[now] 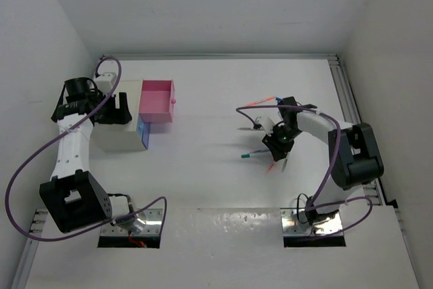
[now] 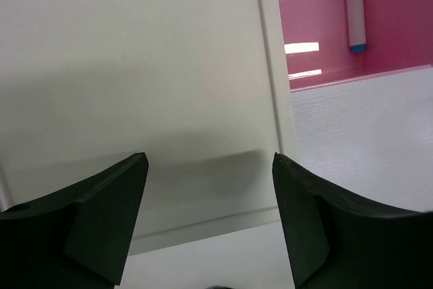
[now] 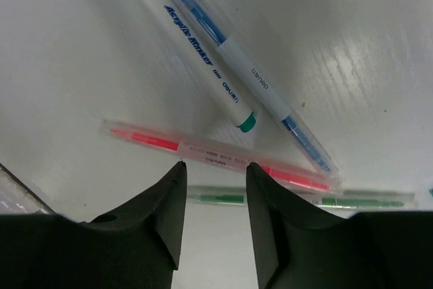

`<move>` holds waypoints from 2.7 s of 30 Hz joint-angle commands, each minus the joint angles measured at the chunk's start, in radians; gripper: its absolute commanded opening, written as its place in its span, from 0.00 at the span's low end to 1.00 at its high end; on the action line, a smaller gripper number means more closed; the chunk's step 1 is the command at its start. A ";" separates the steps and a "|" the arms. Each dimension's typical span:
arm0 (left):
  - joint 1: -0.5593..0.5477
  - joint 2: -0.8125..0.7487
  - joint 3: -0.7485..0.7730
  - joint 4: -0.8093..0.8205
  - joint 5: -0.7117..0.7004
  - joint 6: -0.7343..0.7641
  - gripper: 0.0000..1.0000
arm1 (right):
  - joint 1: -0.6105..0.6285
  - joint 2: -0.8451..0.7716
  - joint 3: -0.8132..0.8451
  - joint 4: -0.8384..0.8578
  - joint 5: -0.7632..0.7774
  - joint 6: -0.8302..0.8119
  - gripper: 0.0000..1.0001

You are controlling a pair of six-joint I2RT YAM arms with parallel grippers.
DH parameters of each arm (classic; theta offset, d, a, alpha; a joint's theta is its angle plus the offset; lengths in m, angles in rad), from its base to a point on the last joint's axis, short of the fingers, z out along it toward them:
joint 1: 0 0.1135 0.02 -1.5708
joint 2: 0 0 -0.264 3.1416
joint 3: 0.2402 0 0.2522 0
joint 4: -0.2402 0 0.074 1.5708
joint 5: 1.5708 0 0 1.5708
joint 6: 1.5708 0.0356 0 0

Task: Sort the stationery into containers
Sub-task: Pick up the pen from the center of the board, then place the pen in the storage box.

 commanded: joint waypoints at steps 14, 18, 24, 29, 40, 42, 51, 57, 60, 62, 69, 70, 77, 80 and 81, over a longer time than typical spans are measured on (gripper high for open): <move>0.010 -0.010 -0.023 0.000 -0.015 0.006 0.81 | 0.056 0.087 0.034 0.159 0.015 0.029 0.52; 0.010 -0.010 -0.020 -0.004 -0.020 0.006 0.81 | 0.097 0.087 0.034 0.157 0.023 0.017 0.51; 0.010 -0.016 -0.026 -0.010 -0.026 0.012 0.81 | 0.177 0.052 -0.039 0.199 0.055 -0.018 0.47; 0.010 -0.019 -0.029 -0.008 -0.023 0.014 0.81 | 0.252 0.035 -0.107 0.266 0.110 -0.024 0.42; 0.013 -0.027 -0.032 -0.014 -0.028 0.022 0.81 | 0.369 0.065 -0.142 0.351 0.216 -0.023 0.29; 0.011 -0.030 -0.037 -0.013 -0.028 0.022 0.81 | 0.380 0.074 -0.142 0.349 0.216 -0.021 0.22; 0.013 -0.016 -0.037 0.007 -0.017 0.008 0.81 | 0.407 0.065 0.211 0.046 -0.091 0.184 0.00; 0.013 -0.002 -0.028 0.009 -0.009 -0.005 0.80 | 0.407 0.168 0.666 0.085 -0.330 0.726 0.00; 0.014 0.004 -0.025 0.009 -0.008 -0.008 0.80 | 0.395 0.263 0.811 0.269 -0.296 0.969 0.00; 0.013 0.005 -0.023 0.004 -0.014 -0.006 0.80 | 0.395 0.323 0.920 0.376 -0.273 1.096 0.00; 0.014 0.005 -0.032 -0.002 -0.041 0.002 0.80 | 0.450 0.521 1.069 0.610 -0.069 1.549 0.00; 0.016 0.005 -0.034 -0.002 -0.046 0.003 0.80 | 0.460 0.554 1.089 0.642 -0.026 1.566 0.00; 0.020 0.008 -0.049 0.007 -0.049 0.009 0.80 | 0.492 0.697 1.263 0.650 0.086 1.596 0.00; 0.022 0.008 -0.066 0.015 -0.048 0.014 0.80 | 0.501 0.705 1.249 0.676 0.104 1.605 0.00; 0.025 0.008 -0.069 0.016 -0.048 0.014 0.80 | 0.503 0.706 1.246 0.673 0.112 1.605 0.00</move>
